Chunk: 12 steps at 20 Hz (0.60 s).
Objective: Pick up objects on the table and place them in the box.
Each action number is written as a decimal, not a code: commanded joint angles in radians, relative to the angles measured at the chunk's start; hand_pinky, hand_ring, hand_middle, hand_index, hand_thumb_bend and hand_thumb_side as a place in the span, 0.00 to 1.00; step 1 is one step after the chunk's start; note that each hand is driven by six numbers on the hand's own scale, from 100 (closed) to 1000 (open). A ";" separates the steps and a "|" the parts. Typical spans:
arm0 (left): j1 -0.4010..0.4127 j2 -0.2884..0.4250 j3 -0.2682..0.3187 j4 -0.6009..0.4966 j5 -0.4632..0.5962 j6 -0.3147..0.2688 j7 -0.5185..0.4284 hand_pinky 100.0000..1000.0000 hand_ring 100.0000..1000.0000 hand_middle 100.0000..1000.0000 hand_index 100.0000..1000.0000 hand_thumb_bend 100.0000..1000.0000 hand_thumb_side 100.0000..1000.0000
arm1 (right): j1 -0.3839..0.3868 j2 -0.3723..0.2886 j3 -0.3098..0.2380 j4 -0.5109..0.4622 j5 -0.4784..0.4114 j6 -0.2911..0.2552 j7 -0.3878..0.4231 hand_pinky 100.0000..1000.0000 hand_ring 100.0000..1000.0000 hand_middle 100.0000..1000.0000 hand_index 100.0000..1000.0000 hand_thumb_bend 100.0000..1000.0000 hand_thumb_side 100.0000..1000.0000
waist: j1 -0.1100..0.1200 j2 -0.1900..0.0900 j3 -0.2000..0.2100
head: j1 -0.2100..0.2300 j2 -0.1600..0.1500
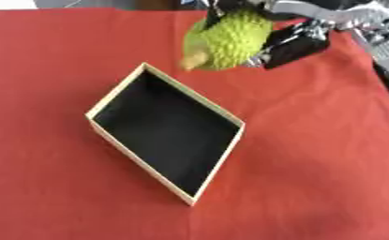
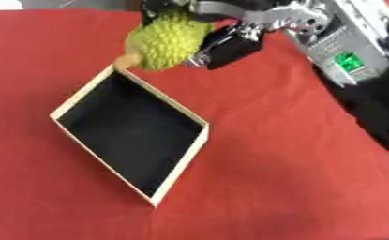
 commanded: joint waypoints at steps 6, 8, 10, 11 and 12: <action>-0.008 0.041 -0.001 -0.011 0.005 0.006 -0.006 0.54 0.59 0.61 0.68 0.06 0.66 | -0.002 0.069 0.101 -0.026 0.018 0.052 0.029 0.63 0.51 0.34 0.50 0.00 0.02 | 0.000 -0.037 -0.003 | 0.014 0.012; -0.008 0.041 -0.004 -0.010 0.006 0.008 -0.012 0.54 0.59 0.61 0.68 0.06 0.65 | 0.007 0.081 0.117 -0.026 0.031 0.062 0.034 0.63 0.51 0.34 0.50 0.00 0.02 | 0.000 -0.039 -0.001 | 0.012 0.012; -0.007 0.041 -0.004 -0.009 0.007 0.007 -0.014 0.54 0.59 0.61 0.68 0.06 0.66 | 0.015 0.093 0.123 -0.026 0.043 0.069 0.034 0.63 0.51 0.34 0.50 0.00 0.02 | 0.001 -0.041 0.000 | 0.011 0.012; -0.007 0.040 -0.004 -0.009 0.008 0.007 -0.015 0.54 0.59 0.61 0.68 0.06 0.65 | 0.017 0.099 0.125 -0.026 0.048 0.071 0.035 0.63 0.51 0.34 0.50 0.00 0.02 | 0.001 -0.041 0.000 | 0.012 0.012; -0.008 0.039 -0.005 -0.008 0.008 0.008 -0.016 0.54 0.58 0.61 0.68 0.06 0.65 | 0.018 0.106 0.127 -0.025 0.052 0.072 0.038 0.63 0.51 0.34 0.50 0.00 0.02 | 0.001 -0.041 0.001 | 0.011 0.012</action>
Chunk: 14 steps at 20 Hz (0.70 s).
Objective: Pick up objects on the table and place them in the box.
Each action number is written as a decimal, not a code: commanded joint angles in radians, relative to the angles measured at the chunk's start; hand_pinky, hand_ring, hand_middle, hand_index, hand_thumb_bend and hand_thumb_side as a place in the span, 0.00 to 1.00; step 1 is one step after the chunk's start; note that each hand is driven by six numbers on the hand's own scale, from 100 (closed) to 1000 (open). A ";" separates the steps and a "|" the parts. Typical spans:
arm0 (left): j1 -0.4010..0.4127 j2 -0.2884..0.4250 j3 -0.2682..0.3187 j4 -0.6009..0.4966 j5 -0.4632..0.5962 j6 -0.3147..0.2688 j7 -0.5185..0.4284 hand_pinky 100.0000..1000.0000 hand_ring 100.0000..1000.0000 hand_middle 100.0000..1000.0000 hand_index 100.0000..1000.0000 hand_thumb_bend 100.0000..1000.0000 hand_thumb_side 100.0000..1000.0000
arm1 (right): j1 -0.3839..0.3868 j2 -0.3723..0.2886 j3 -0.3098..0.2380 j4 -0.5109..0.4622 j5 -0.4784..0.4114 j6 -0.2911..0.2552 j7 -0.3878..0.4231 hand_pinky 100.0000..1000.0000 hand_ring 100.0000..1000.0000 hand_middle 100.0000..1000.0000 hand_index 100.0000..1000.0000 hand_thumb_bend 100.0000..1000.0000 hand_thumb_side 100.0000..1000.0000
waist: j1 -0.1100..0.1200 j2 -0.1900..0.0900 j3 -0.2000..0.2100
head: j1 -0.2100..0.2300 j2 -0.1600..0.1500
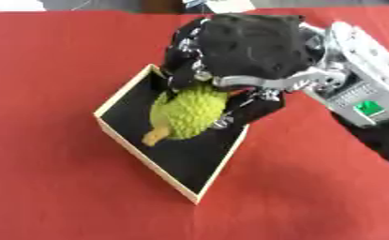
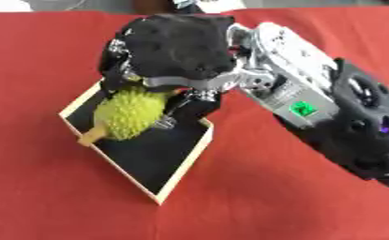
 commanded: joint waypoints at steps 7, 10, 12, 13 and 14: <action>-0.008 0.027 0.004 -0.004 0.004 0.001 -0.018 0.54 0.58 0.61 0.68 0.06 0.65 | 0.013 0.056 0.001 0.106 0.101 0.053 0.017 0.63 0.52 0.36 0.51 0.00 0.03 | 0.005 -0.017 0.009 | -0.003 0.000; -0.009 0.023 0.004 -0.003 0.007 0.003 -0.023 0.54 0.58 0.61 0.68 0.06 0.65 | 0.017 0.083 0.013 0.154 0.141 0.039 0.001 0.64 0.53 0.37 0.53 0.00 0.03 | 0.003 -0.015 0.011 | -0.006 0.000; -0.011 0.022 0.004 -0.002 0.009 0.004 -0.026 0.54 0.58 0.61 0.68 0.06 0.65 | 0.019 0.099 0.020 0.177 0.159 0.023 0.000 0.66 0.55 0.39 0.55 0.00 0.01 | 0.003 -0.015 0.012 | -0.007 -0.001; -0.011 0.021 0.005 -0.002 0.010 0.004 -0.027 0.54 0.58 0.61 0.68 0.06 0.65 | 0.021 0.105 0.024 0.186 0.166 0.012 0.004 0.68 0.56 0.41 0.57 0.00 0.00 | 0.003 -0.014 0.013 | -0.007 -0.001; -0.011 0.021 0.005 -0.002 0.010 0.004 -0.028 0.54 0.58 0.61 0.68 0.06 0.65 | 0.022 0.109 0.030 0.194 0.170 -0.001 0.013 0.70 0.57 0.42 0.59 0.00 0.00 | 0.003 -0.014 0.014 | -0.007 -0.002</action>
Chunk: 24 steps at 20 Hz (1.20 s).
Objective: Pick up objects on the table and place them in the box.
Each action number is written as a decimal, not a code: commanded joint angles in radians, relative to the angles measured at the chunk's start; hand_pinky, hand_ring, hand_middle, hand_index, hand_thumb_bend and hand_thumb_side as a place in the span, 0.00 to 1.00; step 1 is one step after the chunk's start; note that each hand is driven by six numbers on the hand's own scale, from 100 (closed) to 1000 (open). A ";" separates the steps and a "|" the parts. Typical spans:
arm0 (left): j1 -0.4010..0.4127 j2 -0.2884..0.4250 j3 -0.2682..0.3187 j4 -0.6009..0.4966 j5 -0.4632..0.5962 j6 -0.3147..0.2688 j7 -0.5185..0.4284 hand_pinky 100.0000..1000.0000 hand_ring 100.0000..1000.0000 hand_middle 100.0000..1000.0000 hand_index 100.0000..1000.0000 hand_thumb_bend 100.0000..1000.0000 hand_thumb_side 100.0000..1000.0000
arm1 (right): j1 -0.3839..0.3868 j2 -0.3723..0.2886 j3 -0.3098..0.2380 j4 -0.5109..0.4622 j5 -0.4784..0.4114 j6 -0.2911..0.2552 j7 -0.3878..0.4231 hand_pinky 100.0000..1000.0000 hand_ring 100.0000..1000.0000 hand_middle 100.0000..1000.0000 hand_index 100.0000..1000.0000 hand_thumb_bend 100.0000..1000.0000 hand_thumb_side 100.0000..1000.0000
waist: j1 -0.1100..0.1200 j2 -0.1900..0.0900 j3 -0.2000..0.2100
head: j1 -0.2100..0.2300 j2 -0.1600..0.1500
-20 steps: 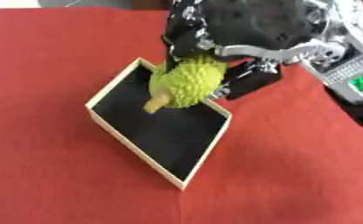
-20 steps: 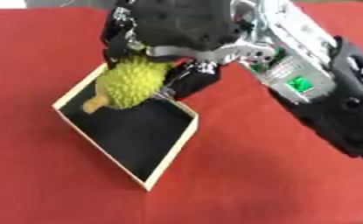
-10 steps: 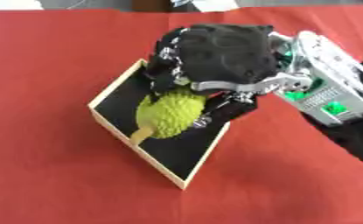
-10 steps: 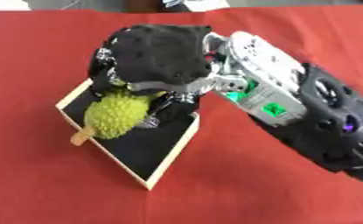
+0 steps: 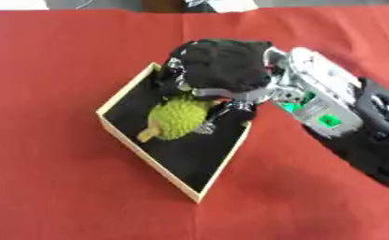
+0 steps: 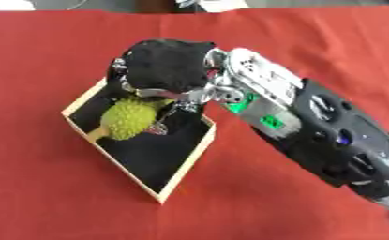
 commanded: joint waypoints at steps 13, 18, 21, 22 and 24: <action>-0.003 0.020 0.011 -0.003 0.003 0.001 -0.003 0.54 0.58 0.61 0.68 0.06 0.66 | -0.010 -0.019 -0.035 -0.028 0.088 -0.188 0.153 0.97 0.91 0.86 0.94 0.35 0.02 | 0.000 -0.019 0.001 | 0.003 -0.002; -0.001 0.018 0.012 -0.003 0.003 0.002 -0.003 0.54 0.58 0.61 0.68 0.06 0.66 | -0.001 -0.031 -0.057 -0.050 0.100 -0.184 0.149 0.95 0.89 0.84 0.92 0.36 0.03 | 0.001 -0.018 0.000 | -0.001 -0.003; 0.000 0.017 0.013 -0.002 0.002 0.002 -0.003 0.54 0.58 0.61 0.68 0.06 0.66 | 0.001 -0.035 -0.075 -0.075 0.080 -0.163 0.114 0.93 0.88 0.83 0.92 0.35 0.01 | 0.001 -0.018 -0.002 | -0.001 -0.003; 0.001 0.017 0.014 -0.002 0.002 0.002 -0.003 0.54 0.58 0.61 0.68 0.06 0.66 | 0.002 -0.037 -0.086 -0.089 0.071 -0.153 0.101 0.92 0.87 0.82 0.91 0.34 0.00 | 0.001 -0.018 -0.003 | -0.001 -0.003; 0.003 0.017 0.016 -0.002 0.001 0.002 -0.001 0.54 0.58 0.61 0.68 0.06 0.66 | 0.006 -0.043 -0.120 -0.126 0.045 -0.127 0.072 0.88 0.84 0.78 0.89 0.24 0.00 | 0.002 -0.018 -0.005 | 0.002 -0.003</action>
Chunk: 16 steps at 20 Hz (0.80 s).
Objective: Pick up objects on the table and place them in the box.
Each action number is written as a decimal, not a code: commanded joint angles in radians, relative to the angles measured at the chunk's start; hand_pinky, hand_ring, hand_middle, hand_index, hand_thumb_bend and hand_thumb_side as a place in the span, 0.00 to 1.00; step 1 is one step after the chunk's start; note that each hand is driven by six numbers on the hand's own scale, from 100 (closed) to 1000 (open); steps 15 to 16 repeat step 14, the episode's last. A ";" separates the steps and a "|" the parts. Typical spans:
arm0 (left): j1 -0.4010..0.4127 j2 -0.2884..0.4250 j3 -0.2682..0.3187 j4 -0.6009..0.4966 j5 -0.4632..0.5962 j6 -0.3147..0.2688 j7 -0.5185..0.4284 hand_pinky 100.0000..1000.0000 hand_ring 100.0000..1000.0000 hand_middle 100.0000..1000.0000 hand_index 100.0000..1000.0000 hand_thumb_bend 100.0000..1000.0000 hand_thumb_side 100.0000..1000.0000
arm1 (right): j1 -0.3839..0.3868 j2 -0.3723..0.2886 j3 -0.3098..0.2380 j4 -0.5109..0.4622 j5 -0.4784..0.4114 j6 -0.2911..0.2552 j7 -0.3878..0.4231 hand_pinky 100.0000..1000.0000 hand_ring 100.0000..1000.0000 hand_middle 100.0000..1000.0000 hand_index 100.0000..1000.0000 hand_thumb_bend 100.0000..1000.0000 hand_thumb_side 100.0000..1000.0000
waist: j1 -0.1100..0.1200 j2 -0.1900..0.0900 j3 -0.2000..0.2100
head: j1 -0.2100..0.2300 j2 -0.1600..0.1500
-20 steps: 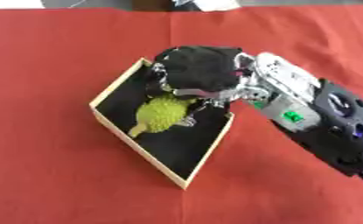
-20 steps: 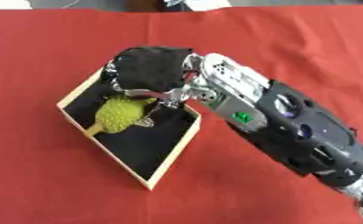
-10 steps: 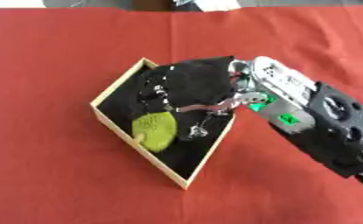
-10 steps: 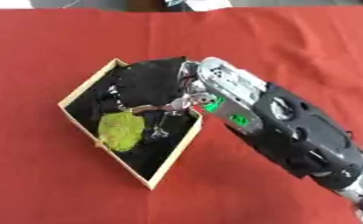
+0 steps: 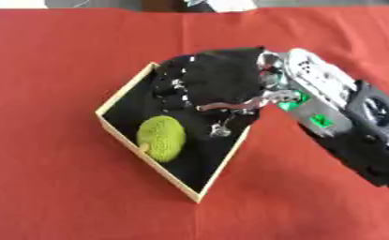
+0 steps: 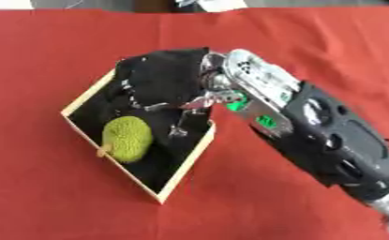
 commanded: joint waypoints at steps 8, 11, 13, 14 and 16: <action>0.033 0.019 0.031 -0.016 -0.023 -0.009 0.020 0.54 0.58 0.61 0.68 0.06 0.65 | 0.065 -0.034 -0.243 -0.127 -0.153 0.149 -0.158 0.73 0.79 0.72 0.83 0.00 0.08 | 0.013 -0.020 -0.034 | 0.032 -0.010; 0.044 0.016 0.033 -0.028 -0.038 -0.012 0.028 0.54 0.58 0.61 0.68 0.06 0.65 | 0.103 -0.044 -0.315 -0.128 -0.197 0.194 -0.203 0.71 0.79 0.72 0.82 0.00 0.15 | 0.015 -0.019 -0.043 | 0.022 -0.016; 0.047 0.014 0.031 -0.034 -0.046 -0.012 0.033 0.54 0.58 0.61 0.68 0.06 0.65 | 0.116 -0.057 -0.366 -0.128 -0.229 0.226 -0.235 0.70 0.79 0.72 0.82 0.00 0.19 | 0.015 -0.019 -0.043 | 0.015 -0.019; 0.050 0.013 0.032 -0.037 -0.050 -0.012 0.035 0.54 0.58 0.61 0.68 0.06 0.65 | 0.124 -0.065 -0.393 -0.128 -0.245 0.242 -0.251 0.70 0.80 0.72 0.82 0.00 0.21 | 0.015 -0.018 -0.045 | 0.012 -0.020; 0.050 0.013 0.032 -0.037 -0.050 -0.012 0.035 0.54 0.58 0.61 0.68 0.06 0.65 | 0.124 -0.065 -0.393 -0.128 -0.245 0.242 -0.251 0.70 0.80 0.72 0.82 0.00 0.21 | 0.015 -0.018 -0.045 | 0.012 -0.020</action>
